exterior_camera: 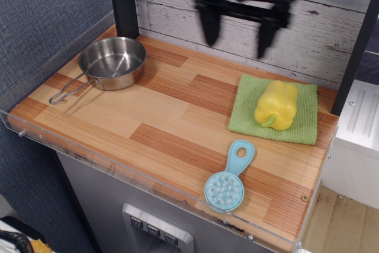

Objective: Move the capsicum on the green table cloth.

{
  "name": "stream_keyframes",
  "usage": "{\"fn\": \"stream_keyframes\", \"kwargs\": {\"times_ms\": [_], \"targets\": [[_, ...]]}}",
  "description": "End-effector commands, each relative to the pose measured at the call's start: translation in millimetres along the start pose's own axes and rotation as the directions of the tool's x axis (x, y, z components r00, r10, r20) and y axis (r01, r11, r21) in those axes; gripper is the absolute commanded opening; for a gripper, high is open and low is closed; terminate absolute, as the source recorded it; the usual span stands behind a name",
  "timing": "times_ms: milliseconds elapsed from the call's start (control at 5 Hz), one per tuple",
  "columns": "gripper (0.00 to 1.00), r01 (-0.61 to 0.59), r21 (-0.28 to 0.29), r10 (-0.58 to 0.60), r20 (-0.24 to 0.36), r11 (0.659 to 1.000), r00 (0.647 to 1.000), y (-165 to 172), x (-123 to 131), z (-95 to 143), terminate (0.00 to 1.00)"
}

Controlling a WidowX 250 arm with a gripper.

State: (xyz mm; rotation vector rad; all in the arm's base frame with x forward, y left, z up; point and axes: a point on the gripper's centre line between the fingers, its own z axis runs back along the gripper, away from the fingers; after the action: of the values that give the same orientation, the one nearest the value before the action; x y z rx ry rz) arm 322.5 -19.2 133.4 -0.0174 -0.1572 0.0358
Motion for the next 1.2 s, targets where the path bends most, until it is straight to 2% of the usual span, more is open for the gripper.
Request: {"fn": "stream_keyframes", "kwargs": {"times_ms": [0, 200, 600, 1000], "targets": [[1.0, -0.105, 0.089, 0.111, -0.074, 0.99, 0.991, 66, -15, -18, 0.0], [1.0, -0.099, 0.128, 0.114, -0.115, 0.987, 0.987, 79, -17, -37, 0.0], [1.0, -0.016, 0.12, 0.028, -0.106, 0.993, 0.994, 83, -15, -45, 0.0], [1.0, 0.009, 0.114, 0.003, -0.106, 0.993, 0.994, 85, -15, -48, 0.0]]}}
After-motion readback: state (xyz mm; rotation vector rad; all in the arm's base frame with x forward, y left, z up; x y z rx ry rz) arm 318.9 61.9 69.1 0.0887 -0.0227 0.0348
